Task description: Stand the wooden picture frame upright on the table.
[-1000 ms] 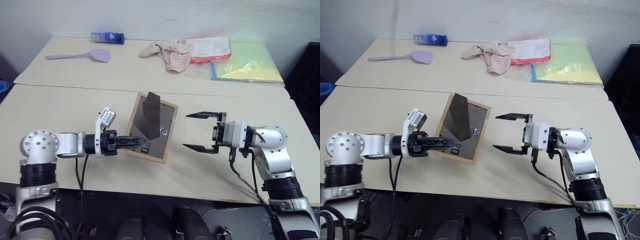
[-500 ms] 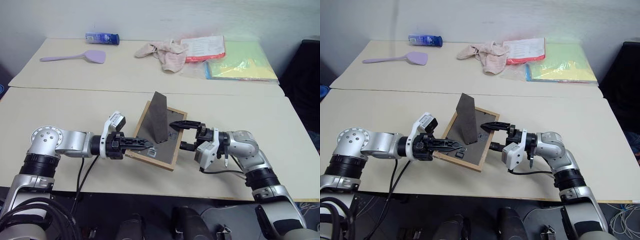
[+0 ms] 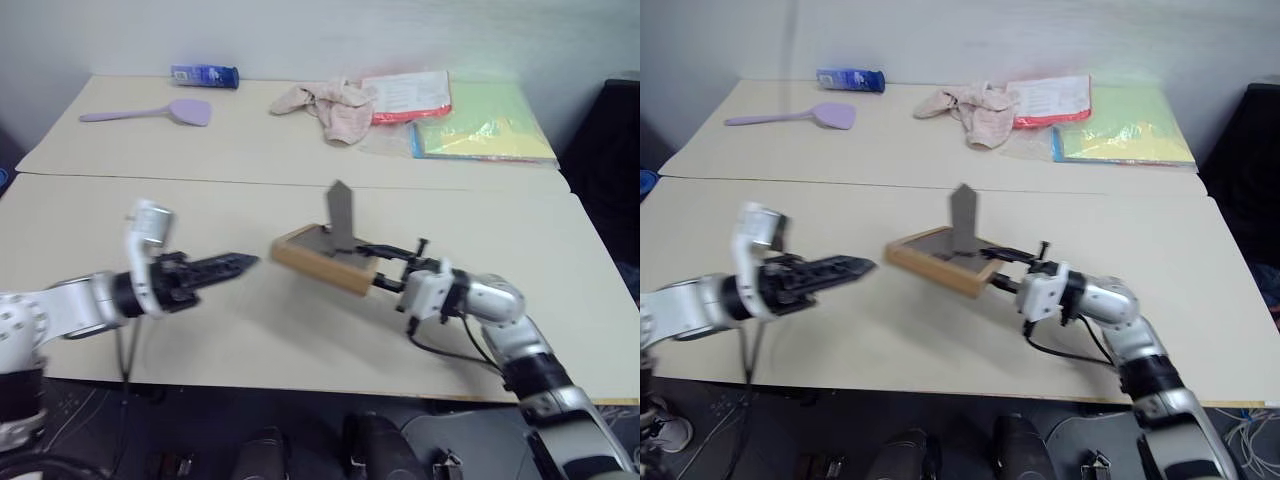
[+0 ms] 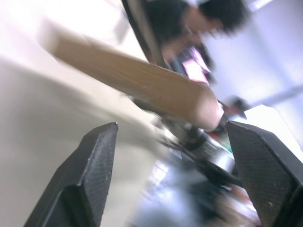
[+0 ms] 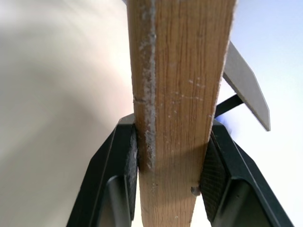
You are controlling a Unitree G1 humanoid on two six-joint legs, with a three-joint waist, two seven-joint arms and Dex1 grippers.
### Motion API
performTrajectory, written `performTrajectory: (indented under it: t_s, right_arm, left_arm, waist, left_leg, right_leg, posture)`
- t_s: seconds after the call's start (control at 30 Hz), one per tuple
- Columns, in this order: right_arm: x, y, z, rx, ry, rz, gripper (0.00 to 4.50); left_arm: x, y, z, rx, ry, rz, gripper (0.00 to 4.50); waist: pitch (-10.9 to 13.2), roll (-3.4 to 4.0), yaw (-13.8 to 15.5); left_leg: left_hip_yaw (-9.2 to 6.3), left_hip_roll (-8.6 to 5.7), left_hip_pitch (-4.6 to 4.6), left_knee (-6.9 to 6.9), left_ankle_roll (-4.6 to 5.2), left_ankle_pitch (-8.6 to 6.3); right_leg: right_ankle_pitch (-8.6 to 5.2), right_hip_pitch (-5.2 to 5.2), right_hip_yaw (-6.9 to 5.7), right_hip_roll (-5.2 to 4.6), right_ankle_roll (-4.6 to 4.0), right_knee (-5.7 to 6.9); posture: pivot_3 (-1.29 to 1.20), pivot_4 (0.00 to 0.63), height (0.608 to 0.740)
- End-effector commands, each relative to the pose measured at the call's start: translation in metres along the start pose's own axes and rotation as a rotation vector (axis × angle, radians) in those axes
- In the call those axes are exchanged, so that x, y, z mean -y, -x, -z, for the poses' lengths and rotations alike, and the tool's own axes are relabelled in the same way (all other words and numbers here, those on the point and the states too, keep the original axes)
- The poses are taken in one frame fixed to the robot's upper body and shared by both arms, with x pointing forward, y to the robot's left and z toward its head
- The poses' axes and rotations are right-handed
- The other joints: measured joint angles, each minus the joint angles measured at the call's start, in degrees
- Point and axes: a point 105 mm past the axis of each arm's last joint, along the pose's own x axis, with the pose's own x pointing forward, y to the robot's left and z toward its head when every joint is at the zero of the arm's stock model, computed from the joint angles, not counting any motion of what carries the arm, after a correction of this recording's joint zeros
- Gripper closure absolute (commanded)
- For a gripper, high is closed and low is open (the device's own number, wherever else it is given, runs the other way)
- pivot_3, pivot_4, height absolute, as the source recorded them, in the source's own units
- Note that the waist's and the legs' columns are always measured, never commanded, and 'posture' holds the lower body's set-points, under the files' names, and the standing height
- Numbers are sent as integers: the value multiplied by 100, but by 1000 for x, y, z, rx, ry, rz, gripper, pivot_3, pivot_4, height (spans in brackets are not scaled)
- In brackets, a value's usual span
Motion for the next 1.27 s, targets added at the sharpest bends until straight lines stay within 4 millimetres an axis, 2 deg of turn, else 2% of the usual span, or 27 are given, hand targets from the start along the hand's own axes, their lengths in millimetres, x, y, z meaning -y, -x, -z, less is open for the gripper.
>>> performTrajectory:
  t_s: [0.03,0.07,0.13,0.17,0.23,0.33,0.47,0.57,0.63,0.73,0.83,0.9,0.97,1.0,1.03,1.1,1.27]
  right_arm:
    - [9,-1,-27,138,-356,15,3237]
    - [6,1,-23,109,-484,5,3238]
    - [2,0,-12,55,-730,30,3238]
    - [-1,-1,-9,28,-817,32,3239]
    - [-7,-4,-3,-22,-883,28,3240]
    - [-19,-7,2,-71,-974,0,3240]
    - [-35,-5,13,-160,-1053,-36,3240]
    - [-30,-2,23,-187,-1080,25,3241]
    - [-26,-1,20,-173,-1056,21,3241]
    - [-25,-2,2,-111,-946,-69,2304]
    - [-16,-1,-8,-49,-843,-46,1336]
    - [-13,6,-16,-29,-804,-58,704]
    - [-12,23,-20,-39,-755,-68,49]
    - [-12,33,-22,-52,-726,-78,20]
    - [-16,50,-19,-100,-642,-113,20]
    - [-22,72,-15,-160,-478,-170,20]
    - [-22,112,1,-261,-289,-154,20]
  left_arm:
    - [1,7,-14,-3,-377,-43,765]
    - [-1,7,-12,-31,-478,-51,600]
    - [-10,6,10,-179,-694,-36,211]
    - [-11,6,20,-236,-752,-8,0]
    - [-15,3,35,-270,-844,31,0]
    - [-18,-1,52,-268,-856,68,0]
    - [-22,-3,61,-268,-841,77,0]
    - [-24,-5,60,-254,-838,67,0]
    - [-27,-5,58,-251,-846,56,0]
    - [-34,-1,55,-250,-855,27,0]
    - [-40,5,55,-257,-850,0,0]
    - [-46,14,58,-273,-847,-34,0]
    - [-54,27,62,-291,-849,-82,0]
    - [-59,35,64,-311,-854,-116,0]
    - [-64,45,68,-345,-880,-161,0]
    - [-69,59,75,-384,-896,-203,0]
    - [-73,88,85,-398,-887,-300,0]
  waist:
    - [1,9,1]
    - [2,10,-1]
    - [1,11,-3]
    - [1,11,-5]
    - [1,11,-9]
    - [2,12,-19]
    - [1,11,-20]
    - [1,11,-24]
    - [0,10,-22]
    - [0,10,-14]
    - [0,9,-12]
    - [0,10,-11]
    - [0,9,-11]
    - [0,10,-9]
    - [0,9,-7]
    - [0,9,1]
    - [1,7,-7]
  left_leg:
    - [1,-2,5,-2,0,0]
    - [3,-4,8,-4,0,0]
    - [6,-4,8,-10,1,-2]
    - [6,-3,8,-14,0,-2]
    - [11,-3,6,-24,2,-4]
    - [14,1,-4,-28,5,-7]
    - [15,4,-2,-29,11,-10]
    - [16,3,3,-29,14,-12]
    - [16,4,5,-27,14,-12]
    - [16,1,6,-24,16,-13]
    - [16,1,0,-27,20,-15]
    - [16,1,-3,-27,21,-15]
    - [16,1,-3,-28,23,-17]
    - [16,1,-3,-29,24,-18]
    - [17,1,-4,-28,27,-20]
    - [19,-1,-3,-29,33,-25]
    - [22,0,9,-27,38,-28]
  right_leg:
    - [-1,5,1,0,-1,2]
    - [-1,7,3,-1,-2,2]
    - [-1,5,5,-1,-2,0]
    - [-1,5,4,-1,-2,-4]
    - [-2,-3,8,-4,-4,-12]
    - [-2,-16,9,-4,-4,-13]
    - [-2,-15,9,-4,-4,-9]
    - [-2,-11,9,-4,-3,-7]
    - [-2,-9,10,-4,-3,-2]
    - [-1,-7,9,-5,-2,0]
    - [-1,-11,8,-4,-1,-1]
    - [0,-12,7,-4,1,2]
    - [1,-11,7,-4,2,4]
    - [1,-10,6,-4,2,3]
    - [2,-9,6,-5,3,0]
    - [2,-7,6,-6,3,-29]
    - [6,9,9,-6,10,-34]
  posture:
    - [0,150,740]
    - [0,150,740]
    - [0,150,740]
    - [0,150,740]
    - [0,150,740]
    - [0,150,740]
    - [0,150,740]
    - [0,150,740]
    - [0,150,740]
    - [0,150,740]
    - [0,150,740]
    - [0,150,740]
    - [0,150,740]
    - [0,150,740]
    - [0,150,740]
    - [0,150,740]
    - [0,150,740]
